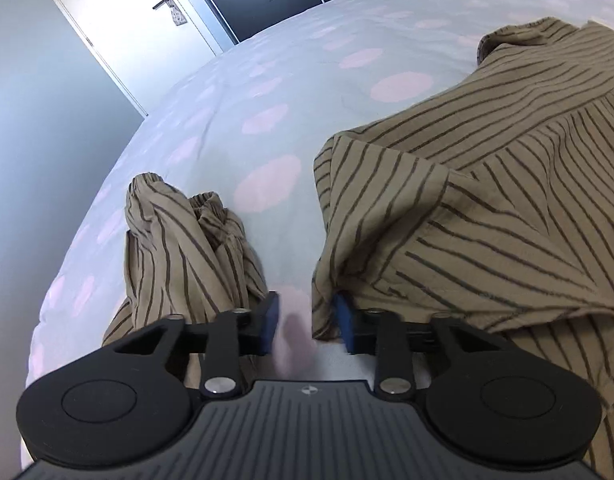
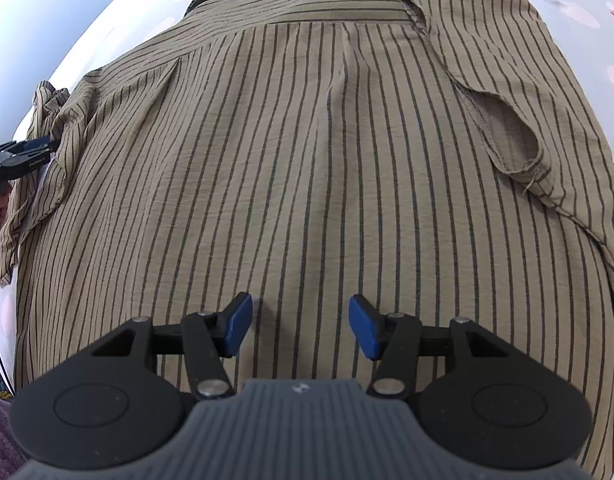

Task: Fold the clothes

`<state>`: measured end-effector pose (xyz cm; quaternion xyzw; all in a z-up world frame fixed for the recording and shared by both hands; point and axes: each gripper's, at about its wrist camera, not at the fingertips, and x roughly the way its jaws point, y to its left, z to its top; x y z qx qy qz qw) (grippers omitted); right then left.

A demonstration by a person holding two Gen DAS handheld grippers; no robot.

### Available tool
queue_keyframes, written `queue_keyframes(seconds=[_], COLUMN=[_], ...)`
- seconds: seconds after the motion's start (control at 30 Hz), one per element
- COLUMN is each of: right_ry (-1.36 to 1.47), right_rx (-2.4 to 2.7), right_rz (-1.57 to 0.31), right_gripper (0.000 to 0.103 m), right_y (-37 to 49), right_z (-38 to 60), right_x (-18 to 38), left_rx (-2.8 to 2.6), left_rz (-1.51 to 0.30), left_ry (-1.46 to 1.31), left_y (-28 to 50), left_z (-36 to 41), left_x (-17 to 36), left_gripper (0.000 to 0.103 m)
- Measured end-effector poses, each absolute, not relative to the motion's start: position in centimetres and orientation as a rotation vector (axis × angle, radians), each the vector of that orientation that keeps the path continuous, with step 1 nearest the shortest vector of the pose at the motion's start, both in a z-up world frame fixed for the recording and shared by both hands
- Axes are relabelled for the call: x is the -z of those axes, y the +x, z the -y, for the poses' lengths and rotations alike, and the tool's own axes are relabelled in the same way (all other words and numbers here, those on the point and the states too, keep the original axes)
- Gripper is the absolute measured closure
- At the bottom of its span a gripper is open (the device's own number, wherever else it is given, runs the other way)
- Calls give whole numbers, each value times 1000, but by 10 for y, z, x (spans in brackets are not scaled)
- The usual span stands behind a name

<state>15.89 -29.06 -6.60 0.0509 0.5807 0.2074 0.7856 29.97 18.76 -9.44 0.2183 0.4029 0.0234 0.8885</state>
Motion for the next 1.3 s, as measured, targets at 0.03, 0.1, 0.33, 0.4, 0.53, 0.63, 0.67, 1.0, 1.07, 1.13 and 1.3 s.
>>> queue_keyframes(seconds=[0.03, 0.1, 0.33, 0.4, 0.53, 0.63, 0.67, 1.0, 1.07, 1.13, 1.3], right_ry=[111, 114, 130, 129, 130, 133, 133, 129, 131, 131, 134], right_rx=[-448, -450, -454, -456, -460, -462, -463, -465, -466, -464, -458], right_rz=[-1253, -1254, -1258, -1258, -1257, -1257, -1256, -1253, -1256, -1259, -1265], right_gripper=[45, 45, 42, 41, 41, 41, 41, 41, 40, 40, 40], right_y=[159, 160, 159, 158, 156, 153, 153, 149, 149, 149, 153], right_z=[290, 291, 295, 294, 296, 301, 301, 302, 302, 301, 296], right_x=[67, 67, 68, 68, 67, 66, 65, 63, 64, 65, 68], left_rx=[-38, -2, 215, 265, 349, 396, 402, 358, 310, 242, 165], left_rz=[-834, -832, -848, -833, -835, -865, -871, -825, -828, -845, -890], left_ry=[411, 305, -62, -135, -262, -346, -365, -269, -225, -185, -155], left_y=[300, 300, 311, 322, 350, 368, 372, 368, 364, 363, 374], left_z=[-191, -196, -208, -203, -190, -178, -173, -158, -166, -177, -193], left_x=[89, 75, 11, -1, -4, 11, 17, 21, 23, 29, 60], left_gripper=[98, 100, 101, 101, 101, 100, 95, 67, 75, 76, 75])
